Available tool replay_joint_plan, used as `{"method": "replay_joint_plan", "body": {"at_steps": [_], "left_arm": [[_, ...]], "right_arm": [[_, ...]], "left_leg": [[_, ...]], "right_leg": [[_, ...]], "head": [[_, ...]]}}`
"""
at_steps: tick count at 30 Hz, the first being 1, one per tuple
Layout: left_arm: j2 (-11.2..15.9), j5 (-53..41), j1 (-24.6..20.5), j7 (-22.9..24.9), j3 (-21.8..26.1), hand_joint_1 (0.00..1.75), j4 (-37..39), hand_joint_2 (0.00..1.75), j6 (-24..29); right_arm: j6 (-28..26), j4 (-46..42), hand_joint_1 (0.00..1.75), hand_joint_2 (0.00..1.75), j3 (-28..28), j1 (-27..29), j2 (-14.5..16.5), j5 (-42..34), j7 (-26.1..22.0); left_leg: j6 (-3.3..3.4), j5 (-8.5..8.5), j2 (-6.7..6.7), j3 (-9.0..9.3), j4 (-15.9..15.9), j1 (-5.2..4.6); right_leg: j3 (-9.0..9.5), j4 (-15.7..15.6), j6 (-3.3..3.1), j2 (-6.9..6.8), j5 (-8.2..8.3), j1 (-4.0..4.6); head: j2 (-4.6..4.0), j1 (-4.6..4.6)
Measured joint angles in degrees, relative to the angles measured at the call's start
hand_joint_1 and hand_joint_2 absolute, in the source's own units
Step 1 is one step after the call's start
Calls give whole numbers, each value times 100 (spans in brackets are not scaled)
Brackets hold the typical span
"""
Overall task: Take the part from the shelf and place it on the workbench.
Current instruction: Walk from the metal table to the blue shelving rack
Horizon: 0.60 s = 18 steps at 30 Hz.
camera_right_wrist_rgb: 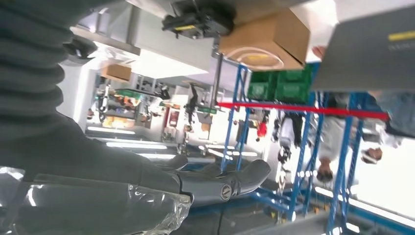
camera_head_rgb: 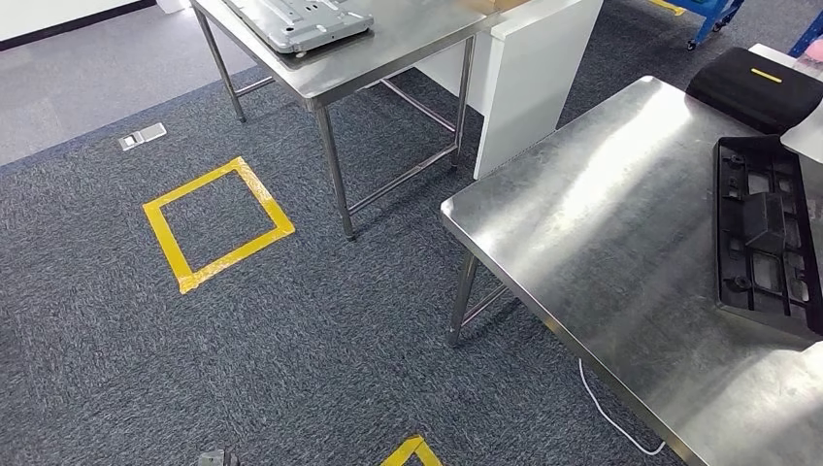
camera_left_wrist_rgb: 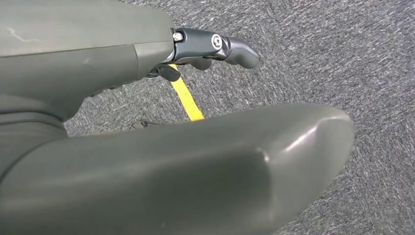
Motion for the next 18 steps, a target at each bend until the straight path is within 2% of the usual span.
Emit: {"method": "replay_joint_plan", "body": {"at_steps": [2,3,4,6,7,8,9,11,12,13,14,15,16,18], "left_arm": [[-15,-1,2,3,4,0,0,0,0],[-25,-2,0,7,7,0,0,0,0],[-36,-3,-2,11,10,0,0,0,0],[-53,-3,-4,19,16,0,1,0,-1],[-62,-4,-2,22,19,0,2,0,-2],[-70,-5,0,24,20,0,3,0,-2],[-75,-6,1,25,20,0,3,0,-3],[-70,-8,0,26,22,0,3,0,-3],[-66,-8,2,27,23,0,3,0,-4],[-52,-14,6,27,25,0,3,0,-4],[-41,-19,11,26,27,0,4,0,-5],[-39,-25,16,25,27,0,7,0,-6],[-34,-32,18,24,27,0,8,0,-9],[-42,-39,11,23,27,0,9,0,-24]], "right_arm": [[-117,-16,0,175,0,-3,-27,19,-33],[-150,-24,0,175,0,-10,-45,31,-42],[-172,-26,0,175,0,-17,-67,39,-44],[-188,-23,0,175,0,-21,-97,43,-45],[-190,-21,0,175,0,-7,-106,43,-45],[-190,-20,0,175,0,10,-109,43,-46],[-190,-20,0,175,0,26,-109,43,-46],[-190,-11,0,175,-1,35,-105,44,-47],[-191,1,0,175,-1,18,-101,44,-50],[-191,15,0,175,-1,12,-91,44,-52],[-191,29,0,175,-1,18,-82,44,-55],[-192,36,0,175,0,30,-76,45,-58],[-194,37,0,175,-1,51,-75,44,-58],[-202,33,0,175,-2,68,-97,44,-58]], "left_leg": [[108,99,-2,116,-209,59],[149,166,0,184,-332,90],[170,222,1,238,-426,124],[164,253,5,250,-464,144],[146,256,4,240,-462,159],[113,257,3,229,-458,177],[65,257,1,215,-446,204],[-78,221,15,153,-344,257],[-165,164,30,105,-233,269],[-235,106,49,65,-139,270],[-295,53,77,38,-61,269],[-334,14,95,32,-18,283],[-358,-3,109,41,-15,299],[-376,-143,48,-10,156,334]], "right_leg": [[1,-14,35,0,-5,4],[-54,103,23,13,-75,30],[-187,381,0,36,-211,33],[-533,1106,-12,78,-519,12],[-670,1380,18,88,-611,-5],[-701,1437,73,88,-609,-40],[-629,1292,152,84,-534,-87],[-264,584,356,1,-284,-213],[-112,302,391,-46,-197,-237],[-22,152,361,-78,-160,-245],[-10,141,282,-83,-164,-234],[-25,192,180,-20,-170,-214],[-45,240,109,36,-181,-206],[-76,290,21,134,-184,-176]], "head": [[0,-2],[0,0],[0,5],[0,6],[0,7],[0,4],[0,4],[0,13],[0,23],[0,16],[0,12],[0,-5],[0,-23],[0,-37]]}}
